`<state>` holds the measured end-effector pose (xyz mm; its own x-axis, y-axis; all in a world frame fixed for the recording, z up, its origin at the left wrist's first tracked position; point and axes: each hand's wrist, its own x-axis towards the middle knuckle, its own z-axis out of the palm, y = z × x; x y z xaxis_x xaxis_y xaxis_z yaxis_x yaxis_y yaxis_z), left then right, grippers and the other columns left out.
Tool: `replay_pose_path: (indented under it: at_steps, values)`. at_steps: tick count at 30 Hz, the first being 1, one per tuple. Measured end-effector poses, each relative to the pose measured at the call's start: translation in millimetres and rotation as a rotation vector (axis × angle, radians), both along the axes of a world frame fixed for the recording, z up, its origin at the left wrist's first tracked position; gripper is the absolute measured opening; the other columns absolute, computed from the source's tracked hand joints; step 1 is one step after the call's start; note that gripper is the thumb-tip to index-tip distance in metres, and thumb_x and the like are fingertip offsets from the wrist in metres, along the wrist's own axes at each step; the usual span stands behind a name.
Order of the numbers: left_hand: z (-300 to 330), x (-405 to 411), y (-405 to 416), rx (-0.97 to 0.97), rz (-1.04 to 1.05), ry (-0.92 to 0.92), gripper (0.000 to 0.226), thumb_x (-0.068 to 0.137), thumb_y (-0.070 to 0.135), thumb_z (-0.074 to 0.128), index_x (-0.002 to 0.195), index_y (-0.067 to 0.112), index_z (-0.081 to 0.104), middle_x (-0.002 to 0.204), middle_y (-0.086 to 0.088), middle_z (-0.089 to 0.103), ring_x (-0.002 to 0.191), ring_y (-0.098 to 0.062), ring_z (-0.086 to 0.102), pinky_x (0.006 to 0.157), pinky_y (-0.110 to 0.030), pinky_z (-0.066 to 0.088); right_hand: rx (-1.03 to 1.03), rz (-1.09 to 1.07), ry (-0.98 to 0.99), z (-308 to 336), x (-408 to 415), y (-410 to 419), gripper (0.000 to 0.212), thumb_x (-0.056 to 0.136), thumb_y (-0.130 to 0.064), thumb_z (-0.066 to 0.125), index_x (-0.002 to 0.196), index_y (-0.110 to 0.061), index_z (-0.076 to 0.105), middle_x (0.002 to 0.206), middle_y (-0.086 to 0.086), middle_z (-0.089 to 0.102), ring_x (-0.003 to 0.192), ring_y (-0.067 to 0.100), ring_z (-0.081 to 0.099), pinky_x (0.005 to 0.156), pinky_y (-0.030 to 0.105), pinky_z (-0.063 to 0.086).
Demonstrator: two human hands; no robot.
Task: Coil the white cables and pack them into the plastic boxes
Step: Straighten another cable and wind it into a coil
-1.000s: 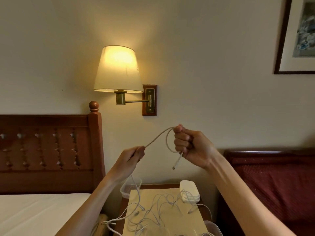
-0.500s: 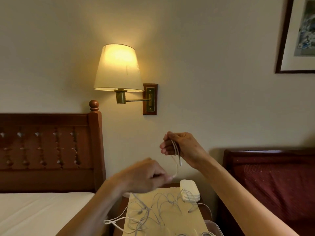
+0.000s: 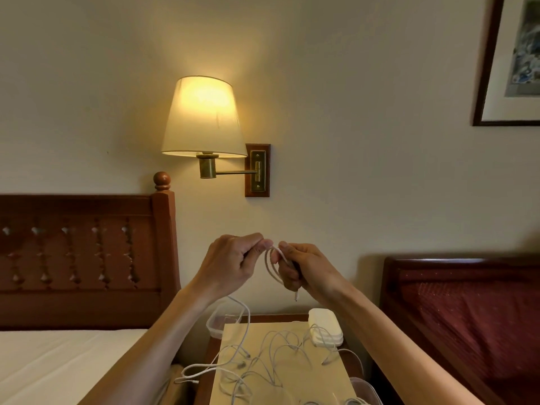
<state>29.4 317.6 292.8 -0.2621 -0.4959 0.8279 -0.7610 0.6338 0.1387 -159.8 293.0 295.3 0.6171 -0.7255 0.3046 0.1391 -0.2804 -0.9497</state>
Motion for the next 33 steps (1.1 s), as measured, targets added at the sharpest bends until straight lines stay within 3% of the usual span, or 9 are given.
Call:
replay_pose_path:
  at_steps: [4, 8, 11, 15, 19, 23, 27, 30, 33]
  values:
    - [-2, -3, -7, -0.001, 0.017, 0.095, 0.033, 0.101, 0.048, 0.039, 0.076, 0.03, 0.051, 0.053, 0.004, 0.048, 0.047, -0.016, 0.048, 0.047, -0.041, 0.041, 0.155, 0.134, -0.092, 1, -4, 5, 0.039, 0.106, -0.025, 0.029, 0.08, -0.01, 0.054, 0.054, 0.001, 0.038, 0.05, 0.015, 0.034, 0.05, 0.024, 0.033]
    - [-5, -9, -11, 0.13, -0.105, 0.219, 0.042, 0.101, 0.046, 0.042, 0.075, 0.018, 0.057, 0.056, 0.008, 0.044, 0.052, -0.012, 0.042, 0.053, -0.036, 0.036, 0.295, 0.21, -0.221, 10, -10, 5, 0.037, 0.106, -0.025, 0.027, 0.077, -0.014, 0.048, 0.054, -0.003, 0.03, 0.048, 0.01, 0.026, 0.047, 0.022, 0.024]
    - [-16, -3, -15, 0.268, -0.166, 0.304, 0.043, 0.103, 0.036, 0.041, 0.074, 0.006, 0.055, 0.06, -0.003, 0.042, 0.058, -0.025, 0.04, 0.058, -0.037, 0.033, 0.386, 0.258, -0.327, 19, -15, 2, 0.036, 0.104, -0.025, 0.03, 0.075, -0.016, 0.051, 0.056, -0.006, 0.02, 0.049, 0.008, 0.017, 0.045, 0.022, 0.022]
    - [-47, 19, -19, 0.378, -0.167, 0.363, 0.039, 0.103, 0.03, 0.039, 0.069, 0.015, 0.049, 0.059, 0.006, 0.04, 0.056, -0.009, 0.035, 0.057, -0.024, 0.03, 0.495, 0.301, -0.458, 31, -27, -6, 0.035, 0.103, -0.022, 0.03, 0.076, -0.014, 0.051, 0.054, -0.007, 0.026, 0.045, 0.007, 0.02, 0.041, 0.02, 0.026]
    - [-78, 38, -19, 0.54, -0.071, 0.464, 0.034, 0.102, 0.031, 0.041, 0.074, 0.022, 0.057, 0.059, 0.005, 0.043, 0.054, -0.011, 0.037, 0.052, -0.025, 0.031, 0.5, 0.264, -0.566, 45, -41, -16, 0.034, 0.105, -0.018, 0.029, 0.079, -0.013, 0.05, 0.05, -0.007, 0.03, 0.043, 0.006, 0.021, 0.04, 0.017, 0.028]
    - [-66, 7, -7, 0.714, -0.01, -0.085, 0.043, 0.102, 0.039, 0.042, 0.066, 0.017, 0.053, 0.058, 0.005, 0.045, 0.053, -0.008, 0.041, 0.058, -0.03, 0.033, 0.248, 0.1, -0.36, 43, -26, -20, 0.033, 0.106, -0.02, 0.029, 0.085, -0.009, 0.053, 0.063, 0.004, 0.053, 0.052, 0.014, 0.051, 0.053, 0.023, 0.048]
    - [-17, -19, 11, 0.417, -0.074, -0.179, 0.048, 0.098, 0.049, 0.041, 0.064, 0.017, 0.053, 0.05, 0.003, 0.044, 0.044, -0.012, 0.041, 0.05, -0.028, 0.033, -0.147, -0.103, -0.063, 27, -10, -17, 0.033, 0.105, -0.02, 0.034, 0.091, -0.002, 0.058, 0.075, 0.014, 0.067, 0.067, 0.024, 0.066, 0.065, 0.03, 0.055]
    - [7, -16, 15, 0.187, -0.061, -0.196, 0.035, 0.099, 0.043, 0.043, 0.065, 0.035, 0.047, 0.048, 0.013, 0.042, 0.042, -0.01, 0.045, 0.047, -0.018, 0.031, -0.291, -0.189, 0.08, 17, -5, -16, 0.032, 0.104, -0.019, 0.039, 0.09, -0.001, 0.062, 0.07, 0.008, 0.068, 0.063, 0.018, 0.067, 0.063, 0.025, 0.053]
    - [18, -10, 6, -0.002, 0.013, -0.212, 0.03, 0.1, 0.042, 0.041, 0.074, 0.033, 0.054, 0.049, 0.016, 0.04, 0.042, -0.005, 0.043, 0.05, -0.014, 0.03, -0.376, -0.214, 0.141, 12, -2, -14, 0.035, 0.104, -0.021, 0.039, 0.088, -0.002, 0.063, 0.064, 0.005, 0.064, 0.056, 0.016, 0.06, 0.061, 0.025, 0.051]
